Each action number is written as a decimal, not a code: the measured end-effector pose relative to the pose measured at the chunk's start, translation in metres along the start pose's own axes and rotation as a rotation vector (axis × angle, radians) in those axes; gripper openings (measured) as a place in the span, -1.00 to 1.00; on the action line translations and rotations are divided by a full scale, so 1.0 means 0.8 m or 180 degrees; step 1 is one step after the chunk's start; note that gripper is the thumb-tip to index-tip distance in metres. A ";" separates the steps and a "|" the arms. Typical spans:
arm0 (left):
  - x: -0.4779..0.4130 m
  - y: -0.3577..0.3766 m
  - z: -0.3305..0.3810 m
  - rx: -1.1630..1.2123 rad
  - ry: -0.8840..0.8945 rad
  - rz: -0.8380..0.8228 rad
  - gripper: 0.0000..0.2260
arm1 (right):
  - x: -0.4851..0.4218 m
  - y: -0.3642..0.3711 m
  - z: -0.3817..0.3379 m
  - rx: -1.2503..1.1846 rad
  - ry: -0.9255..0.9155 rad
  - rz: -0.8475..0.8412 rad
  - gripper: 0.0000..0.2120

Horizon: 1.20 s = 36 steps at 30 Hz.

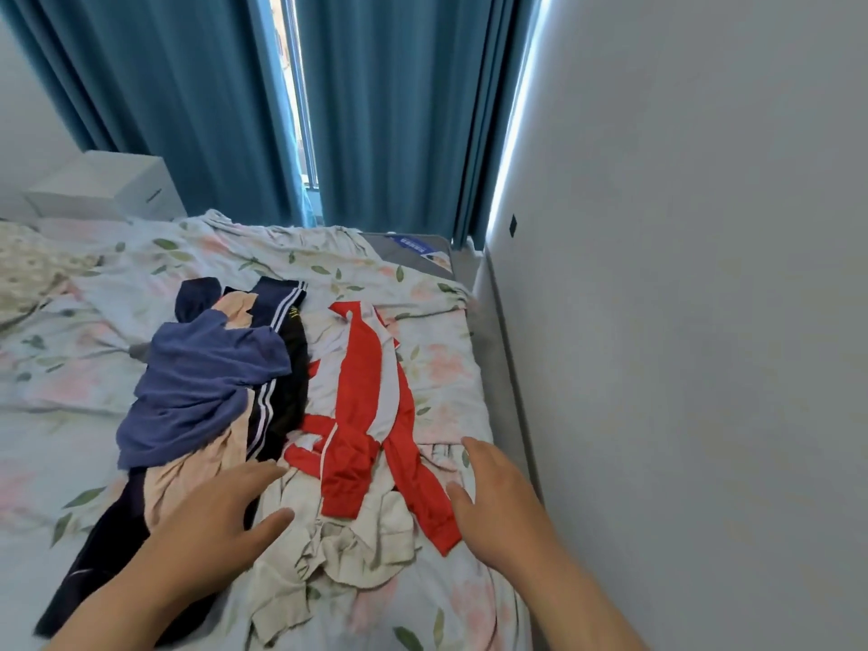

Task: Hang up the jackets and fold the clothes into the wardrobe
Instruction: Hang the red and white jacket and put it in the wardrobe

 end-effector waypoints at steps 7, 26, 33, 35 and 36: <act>-0.002 -0.006 -0.018 0.0251 -0.0436 0.0116 -0.46 | -0.039 0.002 -0.002 0.0011 -0.0108 -0.0285 -0.39; -0.227 0.144 -0.073 0.2657 -0.1542 -0.0027 -0.59 | -0.224 0.119 0.142 -0.0674 0.0691 -0.0836 -0.34; -0.364 0.299 -0.118 0.2599 -0.1849 0.0064 -0.63 | -0.370 0.282 0.224 -0.0667 0.0231 -0.1205 -0.41; -0.408 0.332 -0.132 0.2520 -0.1828 0.0265 -0.52 | -0.408 0.328 0.246 -0.0808 0.0322 -0.1075 -0.37; -0.429 0.343 -0.141 0.2335 -0.1855 0.0411 -0.48 | -0.425 0.348 0.255 -0.0991 0.0431 -0.0964 -0.40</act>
Point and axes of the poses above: each hand's wrist, its own x-axis away from the middle knuckle, its own y-axis out of the palm, z = x × y, the point moved 6 cm from there along -x, towards the middle knuckle, and after that the axes turned 7 degrees about -y, right-handed, at the moved point
